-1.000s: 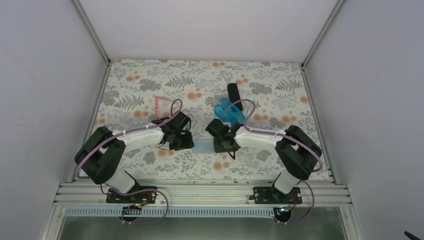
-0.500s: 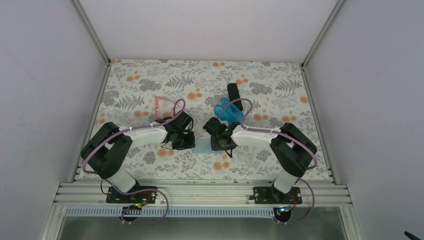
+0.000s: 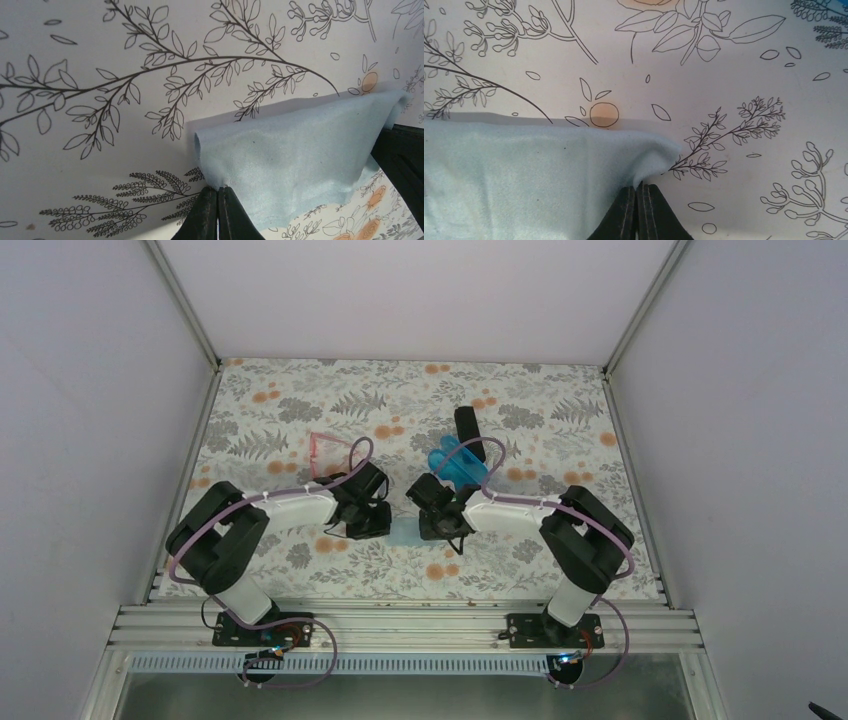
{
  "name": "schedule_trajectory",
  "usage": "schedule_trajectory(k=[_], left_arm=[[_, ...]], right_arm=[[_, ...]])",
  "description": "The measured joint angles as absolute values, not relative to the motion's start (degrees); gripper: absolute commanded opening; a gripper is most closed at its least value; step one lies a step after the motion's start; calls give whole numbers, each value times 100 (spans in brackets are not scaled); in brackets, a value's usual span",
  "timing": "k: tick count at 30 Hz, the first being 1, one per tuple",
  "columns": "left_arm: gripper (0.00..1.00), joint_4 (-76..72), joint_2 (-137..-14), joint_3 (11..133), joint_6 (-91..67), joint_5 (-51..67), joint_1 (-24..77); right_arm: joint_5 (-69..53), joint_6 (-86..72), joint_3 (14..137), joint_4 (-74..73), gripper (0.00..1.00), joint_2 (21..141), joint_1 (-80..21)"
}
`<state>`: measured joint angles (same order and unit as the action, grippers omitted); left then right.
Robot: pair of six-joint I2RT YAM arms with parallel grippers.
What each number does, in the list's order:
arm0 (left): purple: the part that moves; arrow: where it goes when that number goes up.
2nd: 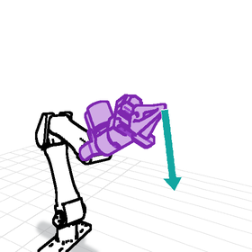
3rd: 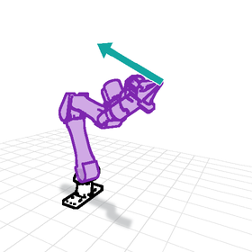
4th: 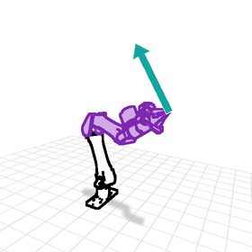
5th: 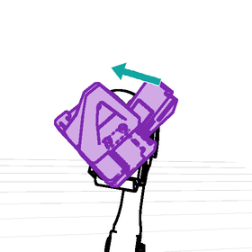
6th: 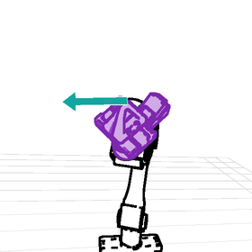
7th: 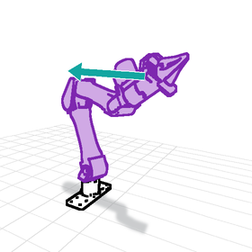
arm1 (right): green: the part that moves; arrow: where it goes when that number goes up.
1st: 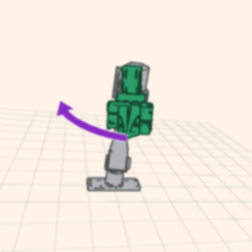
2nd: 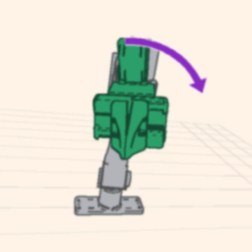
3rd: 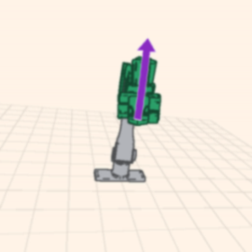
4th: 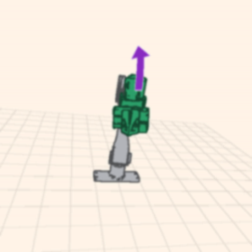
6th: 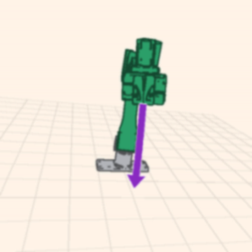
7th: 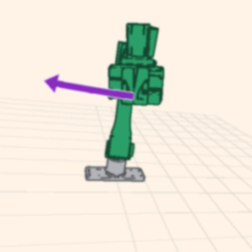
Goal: Organize the sunglasses
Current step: Fold the glasses cleaning cloth at the center of the board, then pick up the glasses cleaning cloth from the center of the board.
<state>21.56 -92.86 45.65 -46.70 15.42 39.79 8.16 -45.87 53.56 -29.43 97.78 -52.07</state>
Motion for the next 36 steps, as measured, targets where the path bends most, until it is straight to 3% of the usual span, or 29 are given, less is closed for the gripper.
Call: schedule_trajectory(k=[16,36], left_arm=[[2,2620,-9476,6069,-3562,1243,3992],[2,3299,-11356,8921,-1929,1743,3625]], right_arm=[[974,-5148,5288,-3033,4,8980,-4847],[1564,-5614,5542,-3111,4,8726,-3929]])
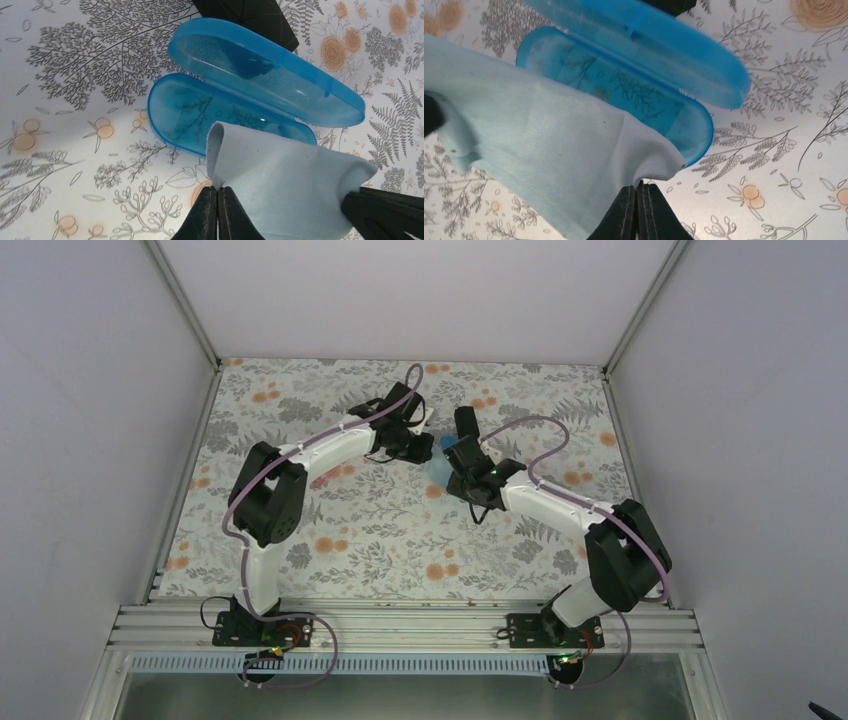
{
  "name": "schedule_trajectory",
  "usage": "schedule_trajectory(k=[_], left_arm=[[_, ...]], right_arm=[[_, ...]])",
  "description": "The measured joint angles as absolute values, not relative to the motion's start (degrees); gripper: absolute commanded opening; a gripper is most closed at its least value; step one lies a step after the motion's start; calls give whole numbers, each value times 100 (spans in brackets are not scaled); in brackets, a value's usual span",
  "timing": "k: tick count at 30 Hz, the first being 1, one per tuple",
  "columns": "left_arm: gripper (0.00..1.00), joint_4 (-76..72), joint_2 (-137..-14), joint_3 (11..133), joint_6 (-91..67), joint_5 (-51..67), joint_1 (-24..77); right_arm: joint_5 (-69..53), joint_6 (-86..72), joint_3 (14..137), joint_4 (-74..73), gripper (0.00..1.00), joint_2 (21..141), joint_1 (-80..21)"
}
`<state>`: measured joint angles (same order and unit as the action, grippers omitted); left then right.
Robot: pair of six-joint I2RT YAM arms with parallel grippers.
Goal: Organize the sunglasses
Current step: Pick up the glasses cleaning cloth from the center of the board, then place the glasses cleaning cloth in the sunglasses case.
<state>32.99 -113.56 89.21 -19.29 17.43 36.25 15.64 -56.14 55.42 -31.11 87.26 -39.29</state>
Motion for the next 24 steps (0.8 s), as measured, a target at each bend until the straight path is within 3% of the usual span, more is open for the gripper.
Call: schedule_trajectory(k=[24], left_arm=[[2,4095,-12929,10879,-1284,2163,3413]], right_arm=[[1662,-5708,5894,-2993,4,9397,-3586]])
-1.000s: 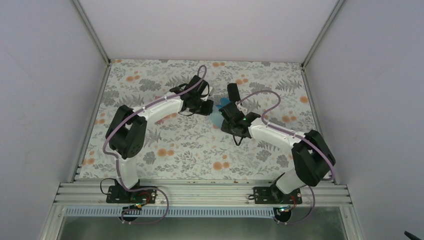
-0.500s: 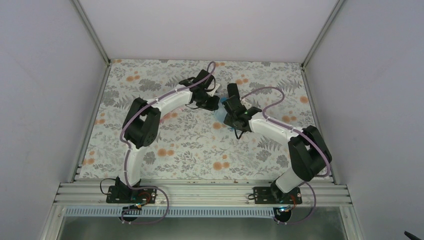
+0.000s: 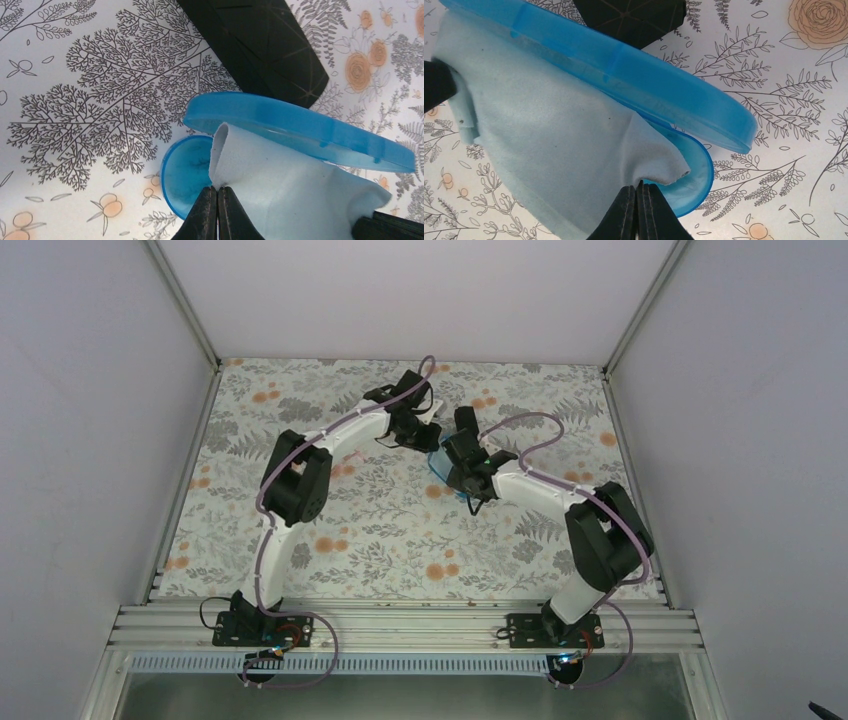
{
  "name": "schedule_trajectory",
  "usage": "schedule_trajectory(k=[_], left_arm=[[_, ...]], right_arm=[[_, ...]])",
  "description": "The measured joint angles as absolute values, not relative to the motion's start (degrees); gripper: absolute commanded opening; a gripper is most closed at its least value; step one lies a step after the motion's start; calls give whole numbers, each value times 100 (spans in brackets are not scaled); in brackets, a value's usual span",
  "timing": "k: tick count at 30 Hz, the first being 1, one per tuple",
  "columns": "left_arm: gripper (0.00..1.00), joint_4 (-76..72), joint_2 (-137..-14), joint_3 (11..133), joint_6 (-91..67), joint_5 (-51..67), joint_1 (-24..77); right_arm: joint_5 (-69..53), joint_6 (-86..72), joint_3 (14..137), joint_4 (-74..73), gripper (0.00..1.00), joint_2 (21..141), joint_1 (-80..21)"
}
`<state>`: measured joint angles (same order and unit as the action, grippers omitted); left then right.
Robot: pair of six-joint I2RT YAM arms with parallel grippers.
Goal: Organize the sunglasses
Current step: Place the glasses cleaning cloth in the sunglasses case.
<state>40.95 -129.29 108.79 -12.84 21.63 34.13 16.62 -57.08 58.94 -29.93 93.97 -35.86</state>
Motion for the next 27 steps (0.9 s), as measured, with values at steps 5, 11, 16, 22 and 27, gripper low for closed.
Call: schedule_trajectory(k=[5,11,16,22,27], left_arm=[[2,4252,-13183,11078,-1247,2167,3391],[2,4381,-13299,11177,-1240,2167,3391],[2,4414,-13340,11214,-1243,2167,3391],[2,4466,-13478,11288,-1240,2165,3391],[3,4521,-13544,11380,-1240,2163,3391]], right_arm=[[1662,-5706,5924,-2982,4,9522,-3557],[1660,-5704,5953,-2963,4,9738,-3514],[1658,-5706,5953,-2963,4,9784,-3511],[1632,-5706,5953,-2941,4,9863,-3509],[1610,-5706,5953,-2934,4,9955,-3509]])
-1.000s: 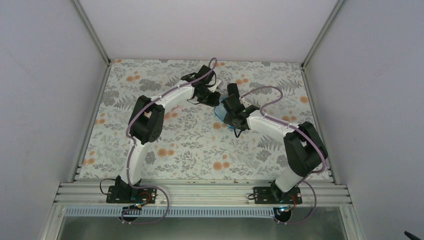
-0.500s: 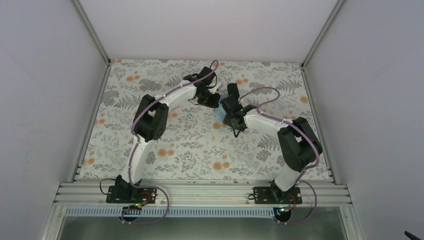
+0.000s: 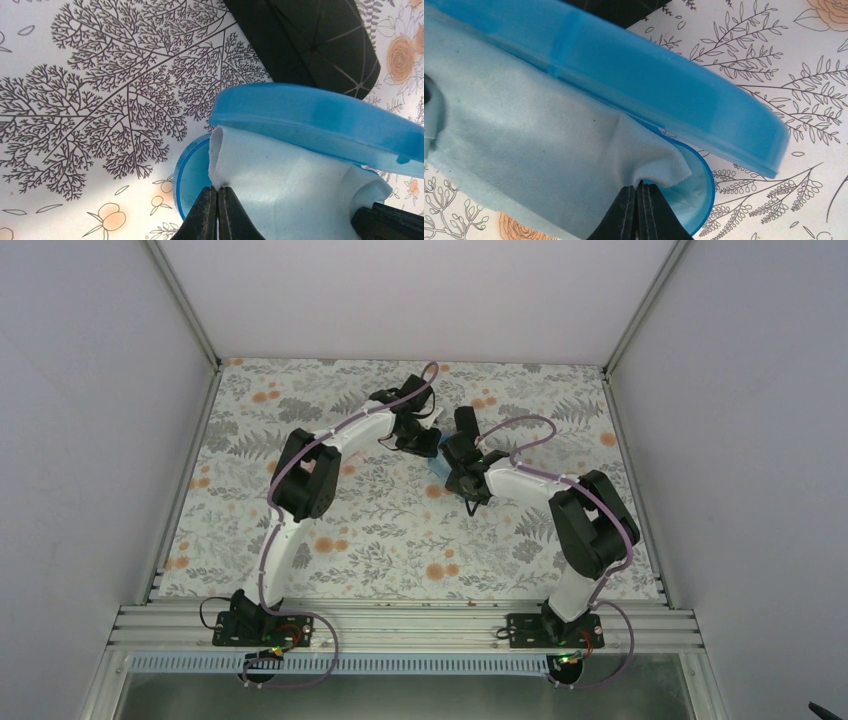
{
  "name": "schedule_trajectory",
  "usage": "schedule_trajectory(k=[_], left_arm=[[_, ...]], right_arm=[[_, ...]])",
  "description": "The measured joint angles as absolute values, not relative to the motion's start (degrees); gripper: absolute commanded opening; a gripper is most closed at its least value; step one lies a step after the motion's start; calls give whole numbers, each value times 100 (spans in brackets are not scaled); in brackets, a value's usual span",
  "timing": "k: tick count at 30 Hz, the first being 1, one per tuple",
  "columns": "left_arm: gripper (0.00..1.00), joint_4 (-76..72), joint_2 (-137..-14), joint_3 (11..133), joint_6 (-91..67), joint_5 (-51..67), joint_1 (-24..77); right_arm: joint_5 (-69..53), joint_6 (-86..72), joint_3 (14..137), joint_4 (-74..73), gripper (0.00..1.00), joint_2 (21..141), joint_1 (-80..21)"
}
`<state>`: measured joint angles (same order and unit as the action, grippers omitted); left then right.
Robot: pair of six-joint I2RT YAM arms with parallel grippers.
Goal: Organize the sunglasses
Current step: Place the glasses cleaning cloth in the sunglasses case.
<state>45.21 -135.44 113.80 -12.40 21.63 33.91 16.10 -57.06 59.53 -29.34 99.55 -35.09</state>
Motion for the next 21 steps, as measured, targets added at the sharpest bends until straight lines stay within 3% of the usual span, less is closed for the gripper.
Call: schedule_trajectory(k=[3,7,11,18,21], left_arm=[[7,4547,-13544,11456,-1240,2156,3391],[15,4593,-13555,11598,-1223,2143,3391],[21,4696,-13572,11782,-1210,2071,3391],[21,4816,-13572,11902,-1212,1870,3391],[16,4840,-13572,11902,-1223,1870,3391]], right_arm=[[1605,-5706,5953,-2926,7,9955,-3511],[1592,-5699,5953,-2919,21,9955,-3509],[1566,-5645,5953,-2921,27,9937,-3509],[1621,-5561,5920,-2965,29,9332,-3509],[1619,-5483,5922,-2941,25,9153,-3498]])
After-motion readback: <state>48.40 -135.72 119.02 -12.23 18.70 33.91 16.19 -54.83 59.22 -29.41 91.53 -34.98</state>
